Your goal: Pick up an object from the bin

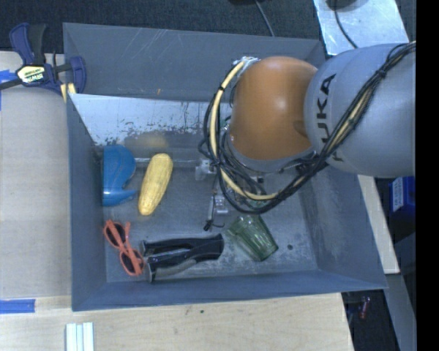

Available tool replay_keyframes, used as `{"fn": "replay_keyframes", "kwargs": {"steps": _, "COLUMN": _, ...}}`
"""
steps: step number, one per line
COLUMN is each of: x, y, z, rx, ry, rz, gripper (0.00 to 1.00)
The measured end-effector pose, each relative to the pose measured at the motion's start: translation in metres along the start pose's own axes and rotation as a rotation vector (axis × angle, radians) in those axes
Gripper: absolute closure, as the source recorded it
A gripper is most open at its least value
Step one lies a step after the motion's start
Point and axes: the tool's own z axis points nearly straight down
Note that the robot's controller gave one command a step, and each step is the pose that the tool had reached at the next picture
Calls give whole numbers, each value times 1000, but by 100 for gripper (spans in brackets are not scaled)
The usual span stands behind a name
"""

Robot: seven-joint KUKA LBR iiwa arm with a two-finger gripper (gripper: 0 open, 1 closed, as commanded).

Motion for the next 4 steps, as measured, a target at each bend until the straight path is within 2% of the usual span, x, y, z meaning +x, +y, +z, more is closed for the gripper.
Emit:
{"fn": "replay_keyframes", "kwargs": {"steps": 1, "x": 0, "y": 0, "z": 0, "rx": 0, "ry": 0, "rz": 0, "gripper": 0}}
{"fn": "replay_keyframes", "kwargs": {"steps": 2, "x": 21, "y": -4, "z": 19, "rx": -1, "ry": -8, "rz": -26, "gripper": 0}}
{"fn": "replay_keyframes", "kwargs": {"steps": 3, "x": -13, "y": -41, "z": -53, "rx": -1, "ry": -22, "rz": -39, "gripper": 0}}
{"fn": "replay_keyframes", "kwargs": {"steps": 4, "x": -8, "y": -31, "z": -30, "rx": 0, "ry": -28, "rz": 8, "gripper": 0}}
